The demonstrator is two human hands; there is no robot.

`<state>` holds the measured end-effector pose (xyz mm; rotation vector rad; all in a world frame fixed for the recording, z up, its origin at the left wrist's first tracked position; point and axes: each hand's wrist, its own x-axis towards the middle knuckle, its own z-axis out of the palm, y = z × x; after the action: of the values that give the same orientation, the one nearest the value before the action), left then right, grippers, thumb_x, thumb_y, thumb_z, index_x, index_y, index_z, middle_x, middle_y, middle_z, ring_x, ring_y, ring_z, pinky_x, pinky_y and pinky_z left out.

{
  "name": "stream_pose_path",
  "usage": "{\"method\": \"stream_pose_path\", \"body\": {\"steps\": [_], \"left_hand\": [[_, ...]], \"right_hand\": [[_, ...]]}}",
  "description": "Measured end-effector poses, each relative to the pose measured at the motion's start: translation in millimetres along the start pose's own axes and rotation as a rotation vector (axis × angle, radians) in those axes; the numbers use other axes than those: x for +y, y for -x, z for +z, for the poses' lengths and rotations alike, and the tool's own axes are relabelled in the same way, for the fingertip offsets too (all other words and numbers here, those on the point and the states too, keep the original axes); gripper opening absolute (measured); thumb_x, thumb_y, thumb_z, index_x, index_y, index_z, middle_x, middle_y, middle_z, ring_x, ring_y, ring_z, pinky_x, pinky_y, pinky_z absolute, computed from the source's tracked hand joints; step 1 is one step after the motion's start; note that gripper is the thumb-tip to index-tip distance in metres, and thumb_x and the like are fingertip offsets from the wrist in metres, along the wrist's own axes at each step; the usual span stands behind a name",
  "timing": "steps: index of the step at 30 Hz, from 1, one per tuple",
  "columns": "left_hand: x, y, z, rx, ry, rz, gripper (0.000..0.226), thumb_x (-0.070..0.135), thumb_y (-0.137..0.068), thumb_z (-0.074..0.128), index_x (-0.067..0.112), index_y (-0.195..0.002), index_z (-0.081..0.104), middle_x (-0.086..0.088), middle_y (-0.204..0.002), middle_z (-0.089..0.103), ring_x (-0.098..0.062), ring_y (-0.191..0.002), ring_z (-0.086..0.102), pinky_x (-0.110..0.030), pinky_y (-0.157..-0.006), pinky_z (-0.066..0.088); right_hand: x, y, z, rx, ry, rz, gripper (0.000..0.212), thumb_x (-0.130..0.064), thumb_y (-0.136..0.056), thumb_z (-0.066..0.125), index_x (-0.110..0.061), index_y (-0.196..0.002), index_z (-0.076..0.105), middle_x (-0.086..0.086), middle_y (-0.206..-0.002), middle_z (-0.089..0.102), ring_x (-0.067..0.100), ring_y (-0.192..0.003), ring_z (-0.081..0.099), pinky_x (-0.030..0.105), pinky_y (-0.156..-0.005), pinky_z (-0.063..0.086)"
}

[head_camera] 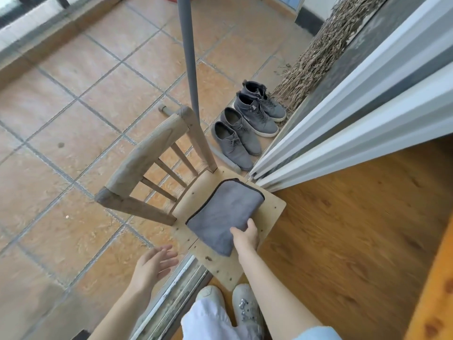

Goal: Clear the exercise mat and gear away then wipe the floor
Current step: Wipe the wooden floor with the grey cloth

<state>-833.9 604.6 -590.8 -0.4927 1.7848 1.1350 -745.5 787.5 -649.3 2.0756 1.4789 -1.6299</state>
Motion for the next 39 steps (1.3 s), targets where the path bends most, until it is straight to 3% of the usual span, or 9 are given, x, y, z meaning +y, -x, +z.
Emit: {"method": "stream_pose_path", "body": {"steps": [3,10,15,18,22,27,34,36,39], "left_hand": [[5,20,3,-0.024,-0.020,0.016,0.019,0.014,-0.099,0.042,0.012,-0.102,0.061,-0.010,-0.100,0.067,-0.022,-0.088,0.064,-0.027,-0.074,0.048],[40,104,10,-0.113,-0.033,0.073,0.018,0.010,-0.097,0.044,0.008,-0.102,0.061,-0.013,-0.101,0.067,-0.020,-0.081,0.064,-0.024,-0.068,0.048],[86,203,20,-0.199,-0.027,0.218,0.017,0.008,-0.096,0.047,0.004,-0.107,0.060,-0.011,-0.096,0.068,-0.017,-0.078,0.063,-0.022,-0.068,0.049],[107,265,29,-0.240,0.010,0.293,0.015,0.006,-0.095,0.048,0.007,-0.101,0.061,-0.007,-0.090,0.069,-0.012,-0.072,0.065,-0.017,-0.063,0.051],[115,347,47,-0.305,0.013,0.410,0.014,0.007,-0.094,0.049,0.007,-0.100,0.062,-0.006,-0.090,0.069,-0.013,-0.076,0.065,-0.016,-0.065,0.050],[96,430,82,-0.407,-0.008,0.500,0.014,0.007,-0.093,0.052,0.007,-0.097,0.064,-0.010,-0.091,0.071,-0.022,-0.083,0.064,-0.025,-0.071,0.048],[68,509,146,-0.616,-0.162,0.476,0.013,0.017,-0.083,0.066,0.011,-0.094,0.066,-0.006,-0.086,0.072,-0.022,-0.086,0.065,-0.029,-0.078,0.046],[61,526,169,-0.691,-0.213,0.490,0.019,0.020,-0.079,0.067,0.011,-0.096,0.066,-0.003,-0.084,0.072,-0.022,-0.087,0.065,-0.029,-0.079,0.046],[41,550,205,-0.762,-0.300,0.498,0.009,0.012,-0.090,0.058,0.015,-0.094,0.065,0.003,-0.078,0.072,-0.018,-0.084,0.065,-0.025,-0.073,0.044]], "right_hand": [[-11,30,-18,-0.010,0.120,-0.162,0.049,-0.012,-0.091,0.057,-0.016,-0.138,0.044,0.003,-0.139,0.048,0.026,-0.125,0.048,0.035,-0.099,0.042],[-39,138,-95,0.058,0.254,-0.469,0.028,-0.013,-0.090,0.059,-0.010,-0.118,0.059,0.005,-0.117,0.059,0.018,-0.104,0.054,0.018,-0.076,0.036],[-61,239,-167,0.060,0.044,-0.531,0.015,-0.011,-0.089,0.059,-0.011,-0.104,0.061,-0.006,-0.094,0.063,0.006,-0.083,0.059,0.006,-0.065,0.044],[-65,289,-205,0.103,-0.116,-0.520,0.006,-0.008,-0.086,0.060,-0.012,-0.090,0.062,-0.010,-0.081,0.064,0.017,-0.081,0.063,0.025,-0.070,0.050],[-57,359,-259,0.145,-0.374,-0.506,0.028,-0.002,-0.086,0.059,-0.027,-0.075,0.057,-0.018,-0.076,0.062,-0.005,-0.066,0.059,0.010,-0.061,0.047],[-16,413,-323,0.233,-0.565,-0.458,0.015,-0.010,-0.086,0.063,-0.025,-0.086,0.063,-0.008,-0.089,0.069,0.013,-0.085,0.065,0.033,-0.077,0.053],[64,468,-436,0.431,-0.758,-0.462,0.006,-0.009,-0.084,0.065,-0.011,-0.079,0.062,0.005,-0.077,0.065,0.018,-0.071,0.059,0.031,-0.063,0.039],[88,482,-461,0.499,-0.816,-0.475,0.006,-0.011,-0.079,0.069,-0.012,-0.081,0.064,0.003,-0.077,0.067,0.019,-0.075,0.060,0.030,-0.066,0.041],[126,500,-491,0.572,-0.904,-0.462,0.010,-0.009,-0.078,0.070,-0.013,-0.087,0.068,0.000,-0.082,0.071,0.015,-0.079,0.065,0.024,-0.066,0.046]]}}
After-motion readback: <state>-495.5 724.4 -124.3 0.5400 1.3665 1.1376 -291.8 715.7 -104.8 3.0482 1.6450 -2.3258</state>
